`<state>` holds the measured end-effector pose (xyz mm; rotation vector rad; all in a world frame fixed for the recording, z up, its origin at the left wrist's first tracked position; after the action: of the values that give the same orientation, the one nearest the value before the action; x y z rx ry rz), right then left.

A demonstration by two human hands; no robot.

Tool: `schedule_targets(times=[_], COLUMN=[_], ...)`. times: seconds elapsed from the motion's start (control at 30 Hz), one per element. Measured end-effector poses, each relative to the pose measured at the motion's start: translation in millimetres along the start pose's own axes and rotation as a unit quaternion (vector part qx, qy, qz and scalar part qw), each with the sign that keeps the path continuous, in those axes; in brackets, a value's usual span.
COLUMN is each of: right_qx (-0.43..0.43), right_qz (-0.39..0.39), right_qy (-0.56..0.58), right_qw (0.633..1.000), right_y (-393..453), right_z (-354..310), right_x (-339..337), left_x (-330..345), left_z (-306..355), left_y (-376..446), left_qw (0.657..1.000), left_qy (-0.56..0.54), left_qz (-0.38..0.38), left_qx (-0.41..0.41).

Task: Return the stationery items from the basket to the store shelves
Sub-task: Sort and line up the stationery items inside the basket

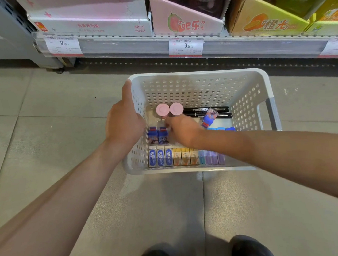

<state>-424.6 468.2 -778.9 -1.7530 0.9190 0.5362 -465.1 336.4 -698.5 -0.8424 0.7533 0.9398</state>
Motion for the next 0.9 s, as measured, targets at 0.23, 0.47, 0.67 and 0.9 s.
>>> schedule_targets(times=[0.23,0.47,0.67,0.9], right_qx=[0.061,0.049,0.04,0.04], right_qz=[-0.024,-0.016,-0.024,-0.026], right_qy=[-0.205,-0.278,-0.322,-0.334], right_qw=[0.976,0.959,0.945,0.941], right_y=[-21.1,-20.5,-16.4,-12.2], right_z=[58.7,83.1,80.6,82.6], right_x=[-46.0,-43.5,-36.1,-33.6], left_x=[-0.3,-0.7,-0.3,0.1], left_z=[0.7,0.8,1.2,-0.8], left_y=[0.6,0.1,-0.5,0.6], left_qw=[1.0,1.0,1.0,1.0], left_qy=[-0.01,-0.012,-0.01,0.001], left_qz=[0.002,0.004,0.006,0.008], left_qx=[-0.002,-0.001,-0.004,-0.007])
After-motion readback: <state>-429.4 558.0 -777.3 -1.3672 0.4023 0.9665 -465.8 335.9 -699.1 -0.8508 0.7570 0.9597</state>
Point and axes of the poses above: each hand's wrist, its own y-axis towards the middle knuckle, its own x-axis out of the palm, z = x × y, the point moved 4 cm from there along y, towards the middle knuckle, and after that the axes turned 12 degrees about -z, right-handed, at the moved point
